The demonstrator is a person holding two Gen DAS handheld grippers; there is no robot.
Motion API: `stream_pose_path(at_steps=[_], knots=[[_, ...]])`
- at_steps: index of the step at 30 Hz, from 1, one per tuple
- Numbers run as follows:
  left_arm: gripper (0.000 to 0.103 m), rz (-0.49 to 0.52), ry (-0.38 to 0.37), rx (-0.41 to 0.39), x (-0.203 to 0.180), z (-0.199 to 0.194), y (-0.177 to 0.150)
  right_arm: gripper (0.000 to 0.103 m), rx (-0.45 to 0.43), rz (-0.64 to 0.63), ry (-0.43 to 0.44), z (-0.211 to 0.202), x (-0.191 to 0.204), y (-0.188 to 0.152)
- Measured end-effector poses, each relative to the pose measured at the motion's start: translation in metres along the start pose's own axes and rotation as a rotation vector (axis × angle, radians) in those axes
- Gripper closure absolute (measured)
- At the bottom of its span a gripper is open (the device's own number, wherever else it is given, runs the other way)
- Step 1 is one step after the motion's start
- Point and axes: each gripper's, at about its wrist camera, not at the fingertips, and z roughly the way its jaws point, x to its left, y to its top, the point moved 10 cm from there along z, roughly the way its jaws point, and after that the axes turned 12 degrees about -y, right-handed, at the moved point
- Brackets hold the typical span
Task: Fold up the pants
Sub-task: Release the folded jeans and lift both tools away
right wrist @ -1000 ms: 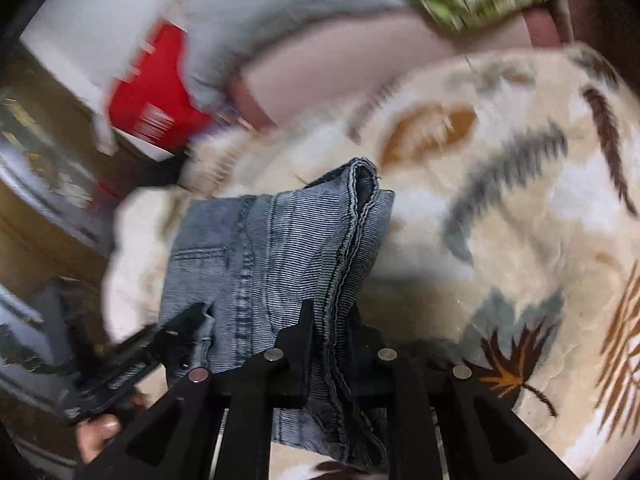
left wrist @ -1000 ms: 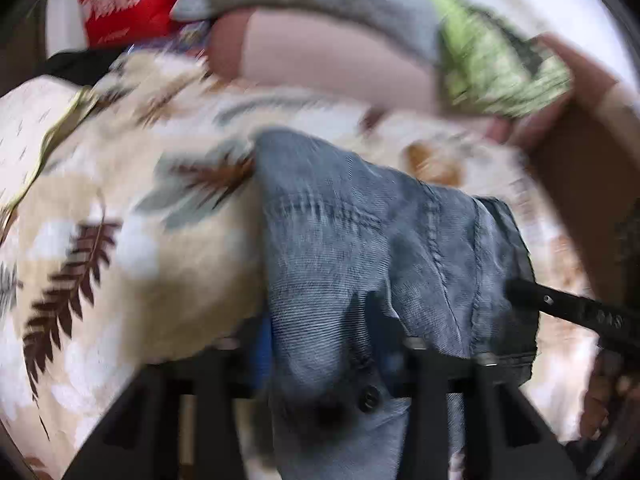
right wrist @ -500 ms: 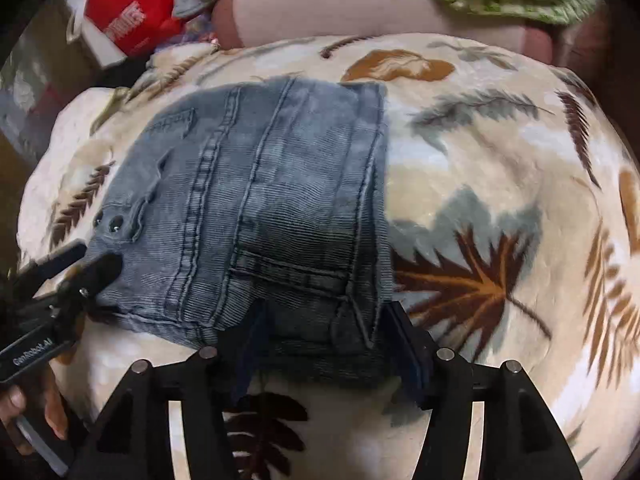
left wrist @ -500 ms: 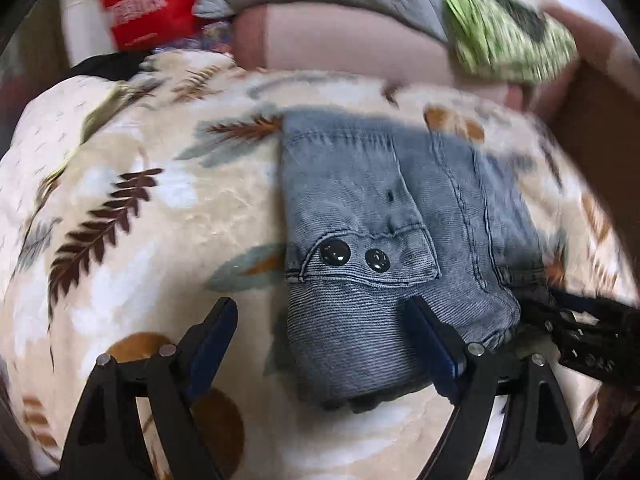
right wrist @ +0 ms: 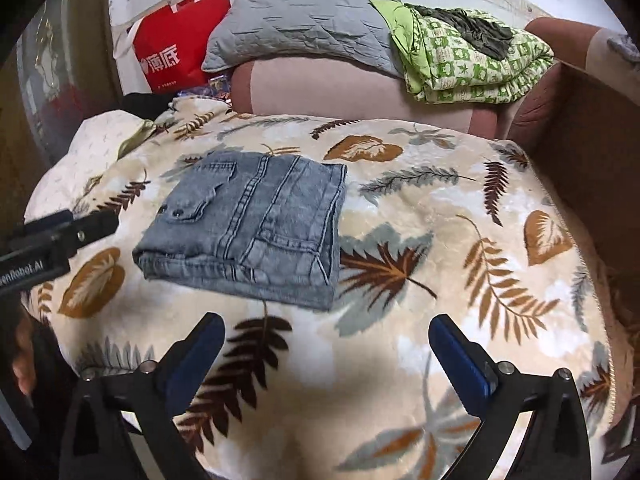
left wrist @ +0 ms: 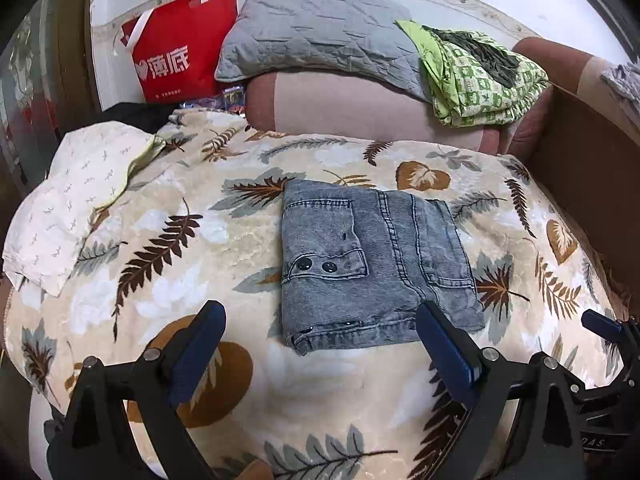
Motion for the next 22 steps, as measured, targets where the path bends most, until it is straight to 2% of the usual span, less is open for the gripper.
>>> stream_pose_path(at_steps=[3,10,14,18,22], knots=[[0.007,0.015,-0.003,-0.021,-0.007,-0.008,0.003,0.000,-0.011,0.008,-0.002,-0.006,-0.004,-0.001],[0.006,0.005,-0.027,-0.002,-0.012,-0.007,0.002,0.000,-0.024,-0.008,-0.020,-0.010,-0.004,0.005],[0.001,-0.003,-0.024,0.004,-0.009,-0.003,0.004,0.000,-0.031,-0.005,-0.030,-0.009,-0.004,0.012],[0.001,-0.038,-0.090,0.019,-0.007,0.005,0.005,0.000,-0.027,0.012,-0.049,-0.004,-0.007,0.021],[0.001,-0.028,-0.067,0.032,-0.004,0.015,0.006,0.000,-0.012,0.018,-0.057,0.004,-0.007,0.025]])
